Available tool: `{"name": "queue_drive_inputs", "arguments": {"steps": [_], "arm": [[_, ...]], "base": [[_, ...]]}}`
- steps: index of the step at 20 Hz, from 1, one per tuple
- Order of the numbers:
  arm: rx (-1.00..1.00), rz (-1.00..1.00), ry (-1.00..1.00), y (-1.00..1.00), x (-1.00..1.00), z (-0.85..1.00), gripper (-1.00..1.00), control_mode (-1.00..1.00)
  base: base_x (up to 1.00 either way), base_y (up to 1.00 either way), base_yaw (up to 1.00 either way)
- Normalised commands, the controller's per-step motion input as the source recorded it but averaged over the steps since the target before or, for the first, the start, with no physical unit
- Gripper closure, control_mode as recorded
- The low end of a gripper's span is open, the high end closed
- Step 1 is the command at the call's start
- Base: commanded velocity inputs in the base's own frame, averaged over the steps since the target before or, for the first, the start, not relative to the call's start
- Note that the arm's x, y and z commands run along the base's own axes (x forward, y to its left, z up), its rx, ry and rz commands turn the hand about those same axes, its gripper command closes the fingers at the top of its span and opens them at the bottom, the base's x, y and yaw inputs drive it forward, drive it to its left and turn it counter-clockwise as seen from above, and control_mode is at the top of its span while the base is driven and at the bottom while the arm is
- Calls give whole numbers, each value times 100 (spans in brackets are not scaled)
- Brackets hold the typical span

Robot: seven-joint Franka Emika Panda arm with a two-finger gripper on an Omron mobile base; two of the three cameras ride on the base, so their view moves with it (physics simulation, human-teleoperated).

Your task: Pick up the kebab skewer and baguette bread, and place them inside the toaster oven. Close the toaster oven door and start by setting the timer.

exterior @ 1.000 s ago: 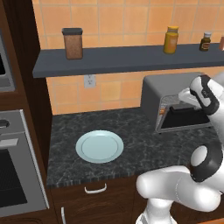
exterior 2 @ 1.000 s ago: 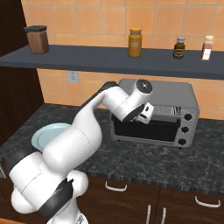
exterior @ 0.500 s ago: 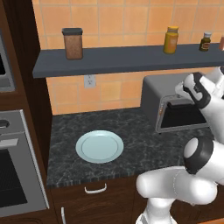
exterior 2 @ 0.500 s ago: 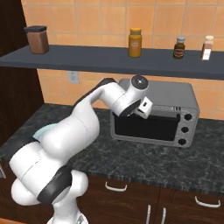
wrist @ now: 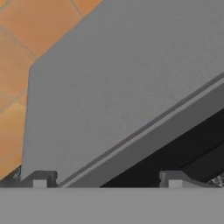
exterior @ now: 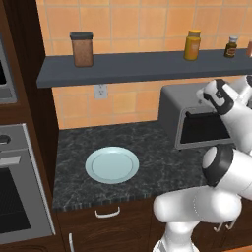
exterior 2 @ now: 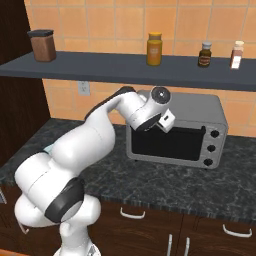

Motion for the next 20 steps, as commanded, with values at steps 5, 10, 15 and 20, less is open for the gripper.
{"name": "queue_drive_inputs", "arguments": {"steps": [5,10,15,20], "arm": [[7,-12,-4,29,15,-47,-100,-100],[0,-10,0,5,-36,10,-100,-100],[0,-2,0,-26,-99,19,-100,-100],[0,4,-10,-47,-100,17,-100,-100]], "base": [[0,0,0],[0,0,0],[0,0,0],[0,0,0]]}}
